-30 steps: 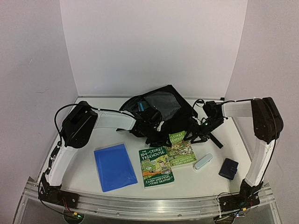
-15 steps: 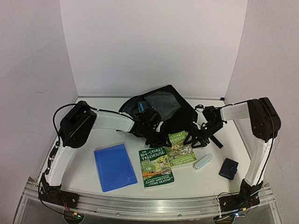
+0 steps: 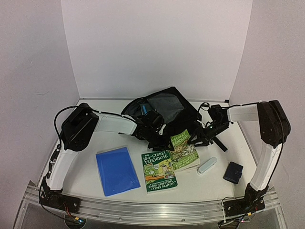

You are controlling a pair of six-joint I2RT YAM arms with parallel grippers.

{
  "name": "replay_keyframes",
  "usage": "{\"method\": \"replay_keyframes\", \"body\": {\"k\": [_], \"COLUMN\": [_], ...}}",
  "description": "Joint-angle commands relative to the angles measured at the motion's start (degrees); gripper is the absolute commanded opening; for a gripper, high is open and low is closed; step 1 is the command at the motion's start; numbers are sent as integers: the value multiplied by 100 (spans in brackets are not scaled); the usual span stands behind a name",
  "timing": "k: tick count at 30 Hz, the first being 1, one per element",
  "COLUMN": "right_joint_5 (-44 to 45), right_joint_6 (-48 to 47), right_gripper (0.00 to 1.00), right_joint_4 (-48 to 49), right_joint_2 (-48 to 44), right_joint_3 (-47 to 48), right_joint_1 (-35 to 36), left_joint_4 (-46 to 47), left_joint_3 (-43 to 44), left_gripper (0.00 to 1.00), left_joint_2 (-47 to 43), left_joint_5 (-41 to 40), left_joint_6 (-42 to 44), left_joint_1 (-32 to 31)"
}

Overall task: Pack the student bag
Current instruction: Pick up the book from the center of the board.

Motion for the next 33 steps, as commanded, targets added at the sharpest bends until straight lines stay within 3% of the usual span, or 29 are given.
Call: {"method": "replay_keyframes", "body": {"k": [1, 6, 10, 12, 22, 27, 33], "right_joint_5": [-200, -49, 11, 35, -635, -986, -1251], "right_joint_6": [25, 111, 155, 199, 654, 828, 910], "right_gripper": [38, 42, 10, 0, 0, 0, 0], "right_joint_4": [450, 528, 501, 477, 351, 284, 293], "right_joint_2": [136, 541, 305, 99, -1151, -1709, -2067], "right_joint_3": [-134, -97, -26, 14, 395, 552, 1011], "right_joint_1": [158, 164, 153, 112, -195, -212, -211], "left_joint_4": [125, 62, -4, -111, -493, -423, 323], "left_joint_3": [203, 220, 201, 218, 106, -221, -534], "left_gripper": [44, 44, 45, 47, 84, 90, 92], "left_joint_2": [79, 43, -49, -169, -1352, -1888, -2079], "left_joint_5": [104, 72, 43, -32, -507, -494, 333], "left_joint_6": [-30, 25, 75, 135, 313, 183, -197], "left_joint_1": [-84, -83, -83, -86, 16, 143, 226]}}
